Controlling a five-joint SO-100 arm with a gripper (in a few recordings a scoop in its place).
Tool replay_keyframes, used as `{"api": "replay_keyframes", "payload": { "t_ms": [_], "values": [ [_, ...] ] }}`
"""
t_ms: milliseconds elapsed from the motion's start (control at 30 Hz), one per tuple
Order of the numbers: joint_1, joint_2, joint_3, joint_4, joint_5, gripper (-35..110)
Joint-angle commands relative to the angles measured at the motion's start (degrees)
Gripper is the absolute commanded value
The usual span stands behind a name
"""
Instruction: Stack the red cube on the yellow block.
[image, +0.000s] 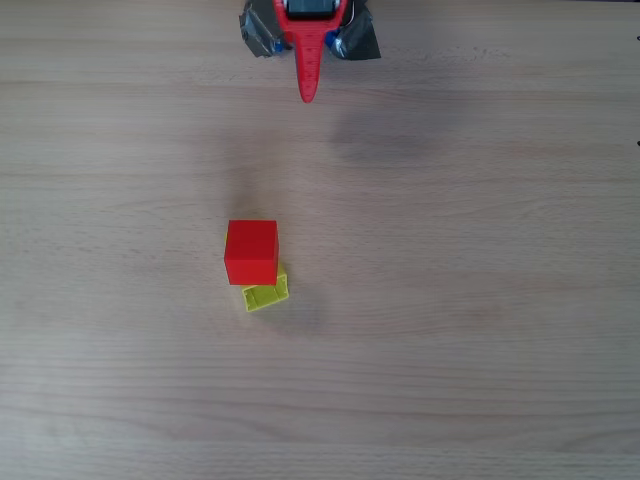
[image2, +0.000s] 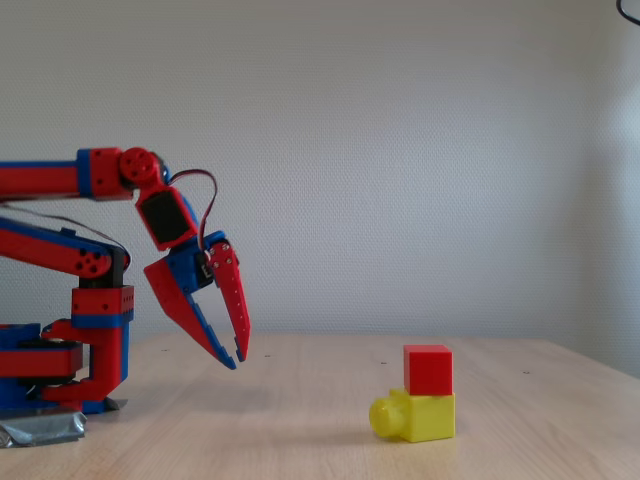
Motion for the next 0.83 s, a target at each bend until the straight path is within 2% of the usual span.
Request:
{"api": "replay_keyframes", "payload": {
  "t_ms": [0, 500, 800],
  "values": [
    [-0.5, 5.6, 0.6, 0.4, 0.4, 0],
    [-0.4, 19.2, 8.3, 4.8, -0.1, 0],
    [0.5, 19.4, 8.3, 5.8, -0.5, 0]
  ]
}}
